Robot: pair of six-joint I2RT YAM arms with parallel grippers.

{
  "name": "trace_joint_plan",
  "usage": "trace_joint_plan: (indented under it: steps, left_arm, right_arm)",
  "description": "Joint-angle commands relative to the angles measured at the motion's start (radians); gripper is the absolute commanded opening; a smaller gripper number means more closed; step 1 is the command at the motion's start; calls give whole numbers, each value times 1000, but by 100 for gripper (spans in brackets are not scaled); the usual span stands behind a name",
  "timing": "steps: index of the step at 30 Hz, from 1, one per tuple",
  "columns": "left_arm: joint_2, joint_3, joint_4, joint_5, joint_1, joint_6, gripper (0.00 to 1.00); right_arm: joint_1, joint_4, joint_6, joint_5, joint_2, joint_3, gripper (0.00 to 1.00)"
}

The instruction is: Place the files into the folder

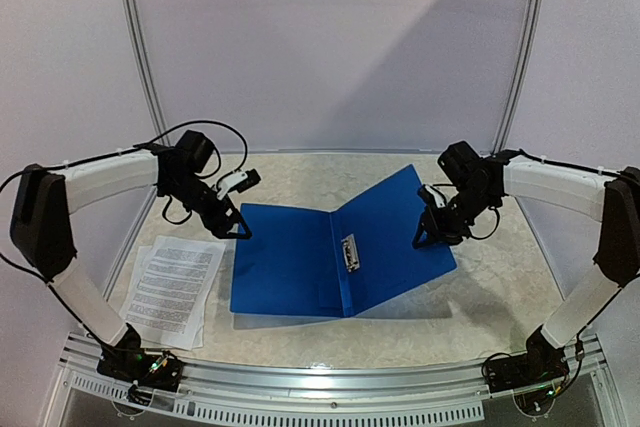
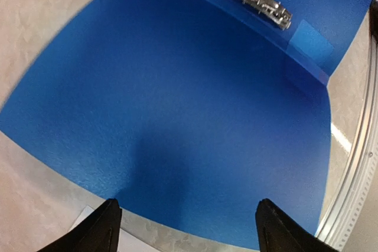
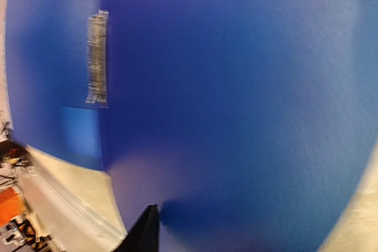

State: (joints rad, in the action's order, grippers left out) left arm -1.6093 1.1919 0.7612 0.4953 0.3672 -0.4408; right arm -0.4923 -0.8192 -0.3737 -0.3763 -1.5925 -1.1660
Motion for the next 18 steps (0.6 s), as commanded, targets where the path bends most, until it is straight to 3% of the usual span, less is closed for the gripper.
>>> trace_joint_plan:
  steps: [1,4,9,12,18]
  left_arm:
    - [-44,-18,-34,-1,1,17,85]
    - [-54,-22,-55,-3,1,25,86]
    - [-54,-32,-67,0,-5,55,88]
    - [-46,-19,-48,3,-27,81,99]
    - [-38,2,-41,40,-79,175,99]
  right_arm:
    - [26,32,-37,159,-11,83,48]
    - [26,26,-57,265,-46,77,57]
    - [26,-26,-76,456,-55,19,61]
    - [24,-19,-83,487,-48,1,62]
    - [-17,-29,-88,542,-109,-33,63]
